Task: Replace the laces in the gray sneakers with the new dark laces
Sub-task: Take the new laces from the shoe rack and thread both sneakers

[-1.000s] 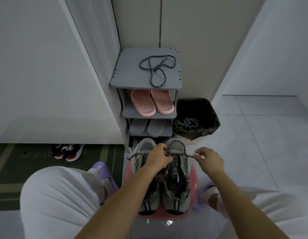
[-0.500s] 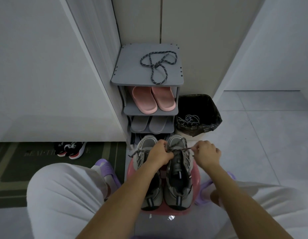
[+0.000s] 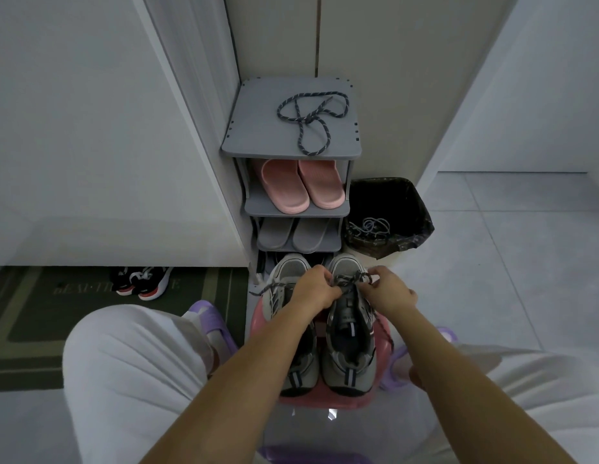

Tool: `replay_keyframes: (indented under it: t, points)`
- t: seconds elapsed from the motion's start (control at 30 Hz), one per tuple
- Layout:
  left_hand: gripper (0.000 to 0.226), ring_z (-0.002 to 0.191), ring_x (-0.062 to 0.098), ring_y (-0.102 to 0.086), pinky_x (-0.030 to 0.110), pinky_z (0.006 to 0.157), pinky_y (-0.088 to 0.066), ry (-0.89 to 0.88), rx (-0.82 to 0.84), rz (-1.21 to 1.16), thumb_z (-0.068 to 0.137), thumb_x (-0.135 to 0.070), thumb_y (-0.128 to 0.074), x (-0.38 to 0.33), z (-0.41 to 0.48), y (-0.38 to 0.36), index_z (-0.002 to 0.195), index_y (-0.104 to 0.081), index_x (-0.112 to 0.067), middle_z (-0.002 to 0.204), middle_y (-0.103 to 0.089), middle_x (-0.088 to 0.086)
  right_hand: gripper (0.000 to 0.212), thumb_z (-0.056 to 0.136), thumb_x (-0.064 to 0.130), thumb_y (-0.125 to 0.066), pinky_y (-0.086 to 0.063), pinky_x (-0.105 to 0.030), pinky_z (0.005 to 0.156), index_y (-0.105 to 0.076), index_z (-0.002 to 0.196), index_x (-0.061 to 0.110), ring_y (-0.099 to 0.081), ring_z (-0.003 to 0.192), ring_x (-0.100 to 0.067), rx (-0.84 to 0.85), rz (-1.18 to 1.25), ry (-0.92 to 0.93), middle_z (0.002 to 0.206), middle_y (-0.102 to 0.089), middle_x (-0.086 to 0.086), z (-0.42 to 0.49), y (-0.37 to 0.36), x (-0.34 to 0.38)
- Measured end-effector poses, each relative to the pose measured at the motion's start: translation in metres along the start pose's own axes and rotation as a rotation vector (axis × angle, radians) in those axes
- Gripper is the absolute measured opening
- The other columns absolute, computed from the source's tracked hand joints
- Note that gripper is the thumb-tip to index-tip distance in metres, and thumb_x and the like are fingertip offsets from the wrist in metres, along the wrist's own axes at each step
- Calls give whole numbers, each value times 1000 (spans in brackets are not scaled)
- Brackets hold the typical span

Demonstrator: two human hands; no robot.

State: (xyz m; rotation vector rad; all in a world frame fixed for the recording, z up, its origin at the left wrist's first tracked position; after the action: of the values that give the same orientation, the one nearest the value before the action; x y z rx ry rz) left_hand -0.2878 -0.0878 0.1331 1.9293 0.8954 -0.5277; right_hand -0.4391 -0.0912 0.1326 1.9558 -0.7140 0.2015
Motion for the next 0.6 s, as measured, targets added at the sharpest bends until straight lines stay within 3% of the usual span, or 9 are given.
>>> replay_keyframes:
  t: [0.07, 0.1, 0.2, 0.3, 0.4, 0.53, 0.6]
  points:
    - [34, 97, 21, -59, 36, 88, -50, -3, 1, -3, 84, -23, -66, 1, 0, 0, 114, -54, -10, 106, -59, 4, 36, 92, 39, -45, -25, -43, 105, -48, 127, 31, -56, 111, -23, 0, -95, 10, 117, -62, -1, 2, -3, 1]
    - [34, 97, 21, -59, 37, 88, -50, -7, 3, -5, 84, -23, -66, 1, 1, -1, 114, -54, -10, 105, -58, 4, 31, 91, 39, -45, -25, -44, 105, -54, 121, 32, -57, 107, -22, -12, -129, 19, 115, -62, -1, 2, -2, -1]
    - [31, 92, 18, -57, 34, 86, -50, -8, 9, -1, 84, -22, -66, 2, 1, -1, 110, -55, -11, 98, -55, -1, 17, 90, 42, -52, -20, -42, 109, -62, 89, 28, -60, 92, -18, -61, -129, 61, 86, -66, 4, 1, 3, -3]
    - [11, 74, 14, -54, 25, 66, -44, 0, -2, 22, 84, -20, -65, 2, 2, 0, 84, -55, -15, 77, -53, -4, 19, 90, 39, -52, -18, -42, 110, -58, 76, 29, -57, 83, -15, -106, -98, 112, 74, -60, 8, -3, 7, -7]
    - [33, 53, 9, -44, 22, 51, -36, 13, -1, 68, 86, -17, -62, 3, 4, 0, 59, -43, -18, 60, -47, -2, 24, 93, 36, -48, -22, -43, 110, -53, 71, 27, -53, 77, -16, -182, -81, 92, 72, -59, 8, -4, 14, -21]
    - [30, 63, 15, -50, 25, 58, -39, 29, -9, 92, 87, -18, -59, 2, 5, 0, 62, -42, -18, 62, -49, -3, 21, 94, 32, -47, -34, -41, 102, -57, 78, 23, -56, 79, -19, -259, 76, -25, 79, -67, 4, -5, 24, -39]
    - [28, 71, 18, -53, 26, 64, -41, 32, -14, 96, 86, -18, -59, 2, 5, -1, 65, -42, -18, 64, -50, -3, 18, 93, 28, -47, -44, -41, 91, -57, 80, 23, -60, 78, -20, -292, 207, -45, 81, -69, 5, -8, 27, -42]
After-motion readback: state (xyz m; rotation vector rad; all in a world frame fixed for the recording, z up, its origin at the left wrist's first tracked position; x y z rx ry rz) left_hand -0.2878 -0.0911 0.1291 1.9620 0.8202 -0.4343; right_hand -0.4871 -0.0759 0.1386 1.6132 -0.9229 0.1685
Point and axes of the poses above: each hand's wrist, its own z-axis towards the middle knuckle, its own y-axis out of the back of the hand, x = y × z, the point moved 2 cm from there along z, towards the middle knuckle
